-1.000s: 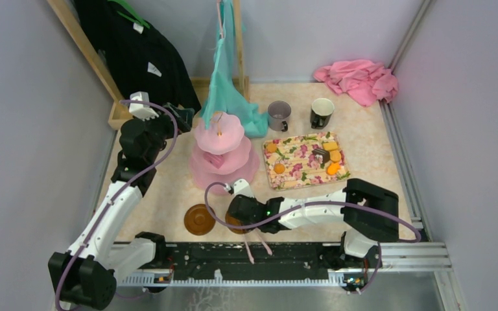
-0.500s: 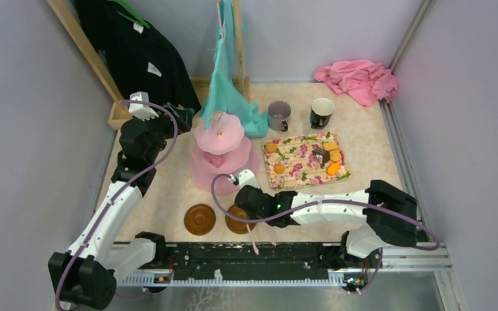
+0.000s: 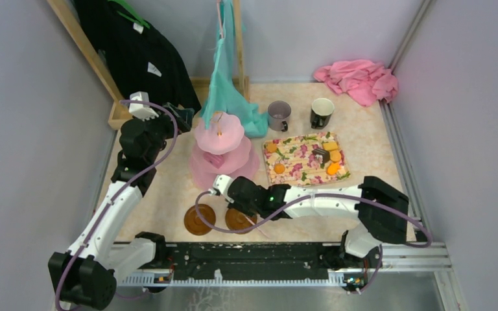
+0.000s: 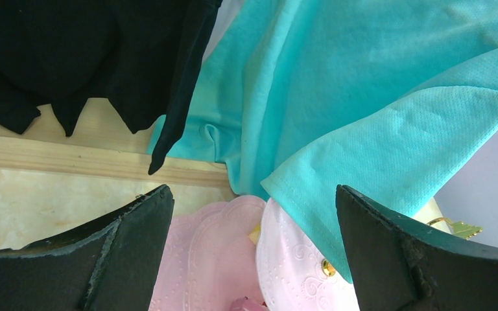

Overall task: Serve the afternoon tea
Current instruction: Adjust the clamp at the center of the board.

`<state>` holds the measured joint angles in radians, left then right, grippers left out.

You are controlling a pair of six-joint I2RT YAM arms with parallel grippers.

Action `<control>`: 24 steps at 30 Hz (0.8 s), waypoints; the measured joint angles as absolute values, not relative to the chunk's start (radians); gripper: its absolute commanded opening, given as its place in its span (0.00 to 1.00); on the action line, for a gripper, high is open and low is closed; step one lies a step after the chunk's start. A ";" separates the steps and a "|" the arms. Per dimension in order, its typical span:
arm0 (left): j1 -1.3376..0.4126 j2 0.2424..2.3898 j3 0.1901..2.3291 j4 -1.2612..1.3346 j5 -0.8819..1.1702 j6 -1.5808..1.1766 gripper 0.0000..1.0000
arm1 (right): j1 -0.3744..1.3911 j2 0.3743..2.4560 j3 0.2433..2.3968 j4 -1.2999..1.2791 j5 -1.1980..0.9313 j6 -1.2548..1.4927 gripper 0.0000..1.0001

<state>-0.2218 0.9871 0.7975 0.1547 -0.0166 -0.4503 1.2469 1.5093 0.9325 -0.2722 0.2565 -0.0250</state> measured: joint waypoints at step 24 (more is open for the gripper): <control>-0.213 0.987 0.797 0.134 -0.026 -0.451 0.99 | 1.247 1.692 0.958 -0.205 0.390 -0.247 0.44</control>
